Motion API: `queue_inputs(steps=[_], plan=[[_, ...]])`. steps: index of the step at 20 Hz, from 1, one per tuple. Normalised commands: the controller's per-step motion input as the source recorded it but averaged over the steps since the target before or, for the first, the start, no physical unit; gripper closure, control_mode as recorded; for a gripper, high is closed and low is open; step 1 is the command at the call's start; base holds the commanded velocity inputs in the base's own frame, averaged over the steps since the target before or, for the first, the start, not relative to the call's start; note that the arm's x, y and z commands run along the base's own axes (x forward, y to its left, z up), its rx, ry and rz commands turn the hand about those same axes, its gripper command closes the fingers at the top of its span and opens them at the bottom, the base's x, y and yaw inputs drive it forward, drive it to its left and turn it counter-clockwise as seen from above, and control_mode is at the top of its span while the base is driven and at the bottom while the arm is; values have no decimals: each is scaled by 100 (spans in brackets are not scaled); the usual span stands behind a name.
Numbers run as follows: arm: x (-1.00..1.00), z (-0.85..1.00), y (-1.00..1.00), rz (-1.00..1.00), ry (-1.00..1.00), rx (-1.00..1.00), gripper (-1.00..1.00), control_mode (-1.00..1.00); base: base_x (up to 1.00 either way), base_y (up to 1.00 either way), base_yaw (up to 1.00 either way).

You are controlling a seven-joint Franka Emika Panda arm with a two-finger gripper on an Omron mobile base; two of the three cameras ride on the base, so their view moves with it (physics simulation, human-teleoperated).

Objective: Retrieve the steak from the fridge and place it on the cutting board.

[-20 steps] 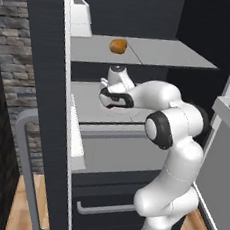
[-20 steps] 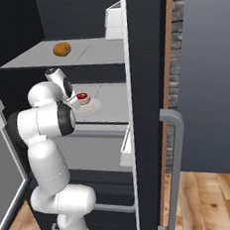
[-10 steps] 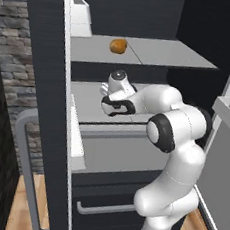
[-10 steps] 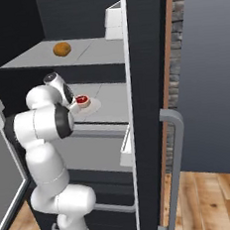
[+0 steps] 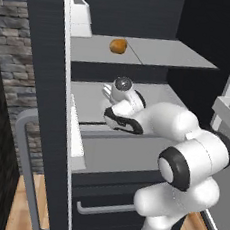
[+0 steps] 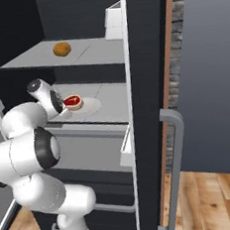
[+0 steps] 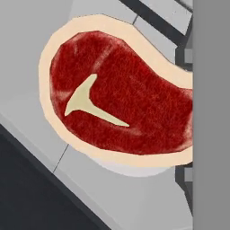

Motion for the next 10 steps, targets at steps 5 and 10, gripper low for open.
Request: queue_inputs(steps=[5,10], plan=[[-100,100,0,-6,0,7,100,-100,0,0,0],[-100,100,0,-6,8,5,100,-100,0,0,0]])
